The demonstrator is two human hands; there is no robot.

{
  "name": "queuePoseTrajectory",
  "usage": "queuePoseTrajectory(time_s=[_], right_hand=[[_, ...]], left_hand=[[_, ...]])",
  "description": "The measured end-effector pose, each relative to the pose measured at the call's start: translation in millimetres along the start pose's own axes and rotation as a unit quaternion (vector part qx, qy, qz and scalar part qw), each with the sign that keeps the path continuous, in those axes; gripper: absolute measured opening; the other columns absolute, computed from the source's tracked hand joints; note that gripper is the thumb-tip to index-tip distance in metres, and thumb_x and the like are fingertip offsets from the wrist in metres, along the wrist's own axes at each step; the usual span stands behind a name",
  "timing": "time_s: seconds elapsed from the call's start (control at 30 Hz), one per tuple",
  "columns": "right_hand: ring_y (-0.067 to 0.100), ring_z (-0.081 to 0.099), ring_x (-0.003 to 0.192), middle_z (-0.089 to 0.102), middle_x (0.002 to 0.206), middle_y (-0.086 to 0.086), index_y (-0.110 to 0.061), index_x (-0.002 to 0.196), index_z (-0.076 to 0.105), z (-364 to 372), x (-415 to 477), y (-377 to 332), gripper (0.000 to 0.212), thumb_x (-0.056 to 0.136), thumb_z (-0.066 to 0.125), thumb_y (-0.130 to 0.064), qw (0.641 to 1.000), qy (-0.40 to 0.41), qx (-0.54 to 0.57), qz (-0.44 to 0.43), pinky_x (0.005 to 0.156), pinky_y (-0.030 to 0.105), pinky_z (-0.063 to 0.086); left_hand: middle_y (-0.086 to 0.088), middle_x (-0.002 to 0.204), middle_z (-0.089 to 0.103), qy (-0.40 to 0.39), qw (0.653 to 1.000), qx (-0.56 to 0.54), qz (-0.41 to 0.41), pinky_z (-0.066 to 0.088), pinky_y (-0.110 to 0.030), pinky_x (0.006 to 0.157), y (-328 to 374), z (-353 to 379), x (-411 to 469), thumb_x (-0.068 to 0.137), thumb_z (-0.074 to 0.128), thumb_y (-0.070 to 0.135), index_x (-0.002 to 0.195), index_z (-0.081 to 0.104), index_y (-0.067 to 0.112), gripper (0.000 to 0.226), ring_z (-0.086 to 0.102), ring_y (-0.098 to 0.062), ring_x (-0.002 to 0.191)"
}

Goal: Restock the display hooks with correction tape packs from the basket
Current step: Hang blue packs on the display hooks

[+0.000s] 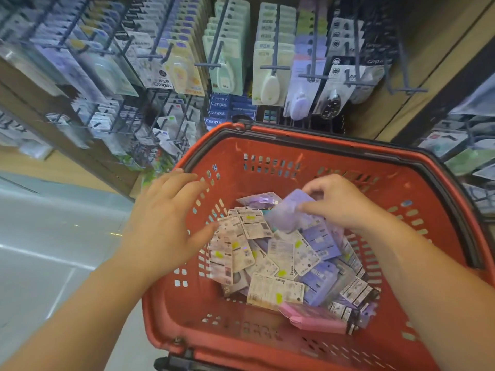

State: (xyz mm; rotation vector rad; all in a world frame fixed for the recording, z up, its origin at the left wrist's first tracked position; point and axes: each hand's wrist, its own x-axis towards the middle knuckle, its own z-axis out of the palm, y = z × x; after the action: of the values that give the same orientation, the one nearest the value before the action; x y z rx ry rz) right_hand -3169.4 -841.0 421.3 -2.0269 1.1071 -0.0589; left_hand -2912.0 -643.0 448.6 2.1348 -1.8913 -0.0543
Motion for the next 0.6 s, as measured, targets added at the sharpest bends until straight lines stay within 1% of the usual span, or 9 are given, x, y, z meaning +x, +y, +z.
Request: queuePoseTrajectory(time_s=[0.13, 0.2, 0.23, 0.27, 0.3, 0.37, 0.47, 0.53, 0.6], right_hand=[[0.020, 0.064, 0.067, 0.073, 0.078, 0.006, -0.014, 0.083, 0.079, -8, -16, -61, 0.004, 0.085, 0.082, -0.015, 0.987, -0.015, 0.105, -0.119, 0.065, 0.031, 0.051], [0.014, 0.060, 0.067, 0.072, 0.079, 0.010, -0.011, 0.084, 0.078, 2, -16, -79, 0.003, 0.086, 0.081, -0.012, 0.974, -0.026, 0.170, -0.148, 0.064, 0.030, 0.050], [0.014, 0.058, 0.067, 0.071, 0.080, 0.014, -0.009, 0.084, 0.078, 8, -13, -84, 0.004, 0.086, 0.080, -0.011, 0.968, -0.023, 0.201, -0.152, 0.064, 0.031, 0.049], [0.015, 0.057, 0.067, 0.070, 0.080, 0.018, -0.009, 0.085, 0.077, 15, -8, -85, 0.004, 0.088, 0.078, -0.011, 0.962, -0.015, 0.231, -0.143, 0.063, 0.031, 0.048], [0.017, 0.058, 0.068, 0.070, 0.079, 0.019, -0.012, 0.086, 0.077, 22, -3, -84, 0.006, 0.091, 0.076, -0.014, 0.957, -0.008, 0.265, -0.122, 0.062, 0.032, 0.049], [0.017, 0.065, 0.076, 0.074, 0.084, 0.007, -0.020, 0.094, 0.076, 36, 13, -67, 0.013, 0.099, 0.066, -0.027, 0.946, -0.014, 0.320, -0.050, 0.068, 0.030, 0.053], [0.020, 0.067, 0.095, 0.072, 0.106, 0.002, -0.017, 0.109, 0.072, 70, 40, -22, 0.036, 0.103, 0.055, -0.048, 0.972, -0.055, 0.214, 0.083, 0.083, 0.037, 0.057], [0.023, 0.060, 0.091, 0.063, 0.098, 0.004, -0.010, 0.108, 0.069, 101, 54, 11, 0.044, 0.099, 0.059, -0.052, 0.980, -0.125, 0.084, 0.128, 0.069, 0.031, 0.049], [0.022, 0.061, 0.094, 0.065, 0.116, 0.005, -0.018, 0.125, 0.064, 127, 63, 34, 0.053, 0.092, 0.065, -0.059, 0.974, -0.183, -0.019, 0.136, 0.072, 0.030, 0.047]], left_hand=[[0.004, 0.130, 0.071, -0.050, 0.985, -0.160, -0.043, 0.049, -0.032, 0.101, 29, -10, 6, 0.075, 0.069, 0.064, 0.139, 0.063, 0.023, 0.077, 0.064, -0.014, 0.118], [0.025, 0.104, 0.071, -0.085, 0.961, -0.247, -0.090, 0.051, -0.025, 0.081, 37, -10, 9, 0.076, 0.077, 0.054, 0.118, 0.066, 0.044, 0.045, 0.065, 0.002, 0.094], [0.027, 0.085, 0.066, -0.088, 0.952, -0.270, -0.110, 0.045, -0.022, 0.069, 38, -8, 11, 0.078, 0.080, 0.047, 0.098, 0.065, 0.044, 0.025, 0.060, 0.004, 0.077], [0.023, 0.074, 0.061, -0.078, 0.950, -0.272, -0.132, 0.039, -0.022, 0.061, 37, -7, 12, 0.081, 0.083, 0.039, 0.084, 0.061, 0.036, 0.022, 0.054, 0.000, 0.067], [0.018, 0.070, 0.060, -0.065, 0.945, -0.285, -0.149, 0.037, -0.023, 0.058, 34, -6, 11, 0.084, 0.085, 0.034, 0.078, 0.058, 0.030, 0.027, 0.052, -0.004, 0.063], [0.010, 0.075, 0.067, -0.036, 0.938, -0.291, -0.186, 0.048, -0.033, 0.064, 27, -5, 6, 0.084, 0.083, 0.038, 0.083, 0.064, 0.023, 0.024, 0.061, -0.010, 0.069], [0.004, 0.098, 0.077, 0.000, 0.907, -0.338, -0.250, 0.059, -0.053, 0.082, 19, -11, -8, 0.074, 0.071, 0.056, 0.106, 0.072, 0.027, 0.043, 0.074, -0.022, 0.091], [0.011, 0.105, 0.079, 0.017, 0.889, -0.369, -0.273, 0.060, -0.056, 0.089, 17, -15, -15, 0.074, 0.073, 0.051, 0.111, 0.071, 0.036, 0.040, 0.075, -0.019, 0.098], [0.014, 0.107, 0.078, 0.030, 0.879, -0.380, -0.287, 0.059, -0.056, 0.091, 14, -15, -20, 0.071, 0.072, 0.053, 0.113, 0.069, 0.042, 0.043, 0.075, -0.018, 0.101]])
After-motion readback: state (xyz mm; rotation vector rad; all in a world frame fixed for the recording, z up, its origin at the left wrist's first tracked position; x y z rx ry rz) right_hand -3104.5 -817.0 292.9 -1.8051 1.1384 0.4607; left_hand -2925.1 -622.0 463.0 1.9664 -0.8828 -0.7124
